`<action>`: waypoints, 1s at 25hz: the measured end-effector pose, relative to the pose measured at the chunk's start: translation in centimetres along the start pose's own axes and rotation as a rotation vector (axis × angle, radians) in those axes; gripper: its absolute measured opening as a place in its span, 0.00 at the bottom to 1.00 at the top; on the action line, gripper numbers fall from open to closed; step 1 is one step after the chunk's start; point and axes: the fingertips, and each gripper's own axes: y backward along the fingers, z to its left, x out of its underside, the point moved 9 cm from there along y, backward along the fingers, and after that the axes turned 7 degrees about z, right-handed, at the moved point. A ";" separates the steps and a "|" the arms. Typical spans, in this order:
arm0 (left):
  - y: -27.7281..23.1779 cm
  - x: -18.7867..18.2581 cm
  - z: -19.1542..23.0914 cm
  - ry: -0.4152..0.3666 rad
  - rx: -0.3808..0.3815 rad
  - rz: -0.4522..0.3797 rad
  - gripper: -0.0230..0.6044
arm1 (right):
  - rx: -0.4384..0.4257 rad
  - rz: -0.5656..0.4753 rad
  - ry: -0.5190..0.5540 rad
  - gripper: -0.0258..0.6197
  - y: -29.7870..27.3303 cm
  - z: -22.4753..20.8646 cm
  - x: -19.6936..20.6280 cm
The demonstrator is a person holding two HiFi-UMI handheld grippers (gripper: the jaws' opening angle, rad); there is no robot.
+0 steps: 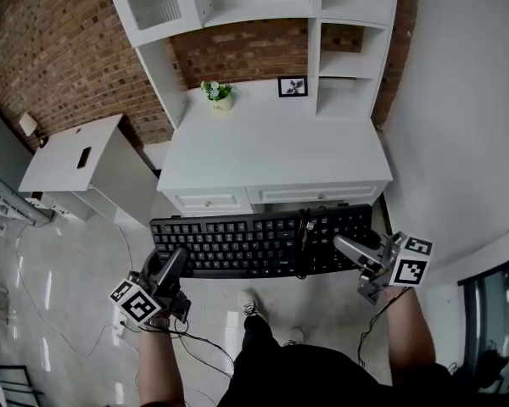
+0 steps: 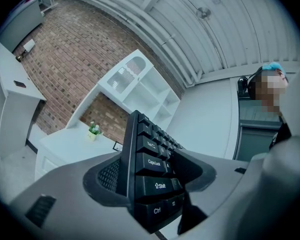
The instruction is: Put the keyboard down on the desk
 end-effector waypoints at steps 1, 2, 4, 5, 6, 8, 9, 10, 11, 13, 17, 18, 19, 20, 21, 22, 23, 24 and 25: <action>-0.5 -0.2 0.4 0.002 0.001 0.004 0.51 | 0.003 0.000 -0.003 0.32 -0.3 -0.4 -0.2; -1.1 -0.4 0.9 0.004 0.002 0.008 0.51 | 0.007 0.000 -0.006 0.32 -0.6 -0.9 -0.4; -2.2 -0.7 1.8 0.005 0.006 0.014 0.51 | 0.013 -0.002 -0.009 0.32 -1.1 -1.8 -0.8; -2.7 -0.9 2.3 0.006 0.009 0.015 0.51 | 0.016 -0.003 -0.009 0.32 -1.4 -2.3 -1.0; -3.1 -1.0 2.7 0.007 0.013 0.016 0.51 | 0.020 -0.003 -0.010 0.32 -1.8 -2.6 -1.2; -3.9 -1.5 3.7 0.011 0.019 0.020 0.51 | 0.026 -0.006 -0.012 0.32 -2.5 -3.3 -1.6; -4.3 -1.7 4.3 0.013 0.021 0.023 0.51 | 0.030 -0.007 -0.013 0.32 -2.9 -3.6 -1.8; -4.6 -2.0 4.8 0.014 0.024 0.026 0.51 | 0.033 -0.008 -0.015 0.32 -3.4 -3.8 -1.9; -5.0 -2.4 5.4 0.015 0.028 0.028 0.51 | 0.037 -0.010 -0.016 0.32 -3.9 -4.1 -2.1; -5.8 -3.0 6.8 0.017 0.036 0.032 0.51 | 0.045 -0.014 -0.017 0.32 -5.0 -4.7 -2.5; -7.4 -4.5 10.0 0.027 0.047 0.044 0.51 | 0.063 -0.016 -0.023 0.32 -7.8 -6.2 -3.4; -7.8 -4.9 10.8 0.030 0.050 0.048 0.51 | 0.068 -0.016 -0.026 0.32 -8.5 -6.5 -3.6; -8.2 -5.3 11.6 0.033 0.054 0.052 0.51 | 0.074 -0.017 -0.028 0.32 -9.3 -6.7 -3.9; -8.5 -5.8 12.5 0.035 0.059 0.056 0.51 | 0.079 -0.019 -0.030 0.32 -10.0 -7.0 -4.1; -8.9 -6.2 13.4 0.037 0.063 0.060 0.51 | 0.084 -0.019 -0.032 0.32 -10.8 -7.2 -4.3; -9.2 -6.6 14.2 0.039 0.066 0.062 0.51 | 0.090 -0.020 -0.032 0.32 -11.6 -7.5 -4.5; -9.4 -7.0 15.1 0.041 0.069 0.064 0.51 | 0.094 -0.021 -0.033 0.32 -12.4 -7.7 -4.6; -9.7 -7.4 16.0 0.043 0.073 0.066 0.51 | 0.099 -0.021 -0.034 0.32 -13.2 -7.9 -4.8; -9.9 -7.8 16.9 0.045 0.075 0.068 0.51 | 0.103 -0.021 -0.035 0.32 -14.1 -8.2 -4.9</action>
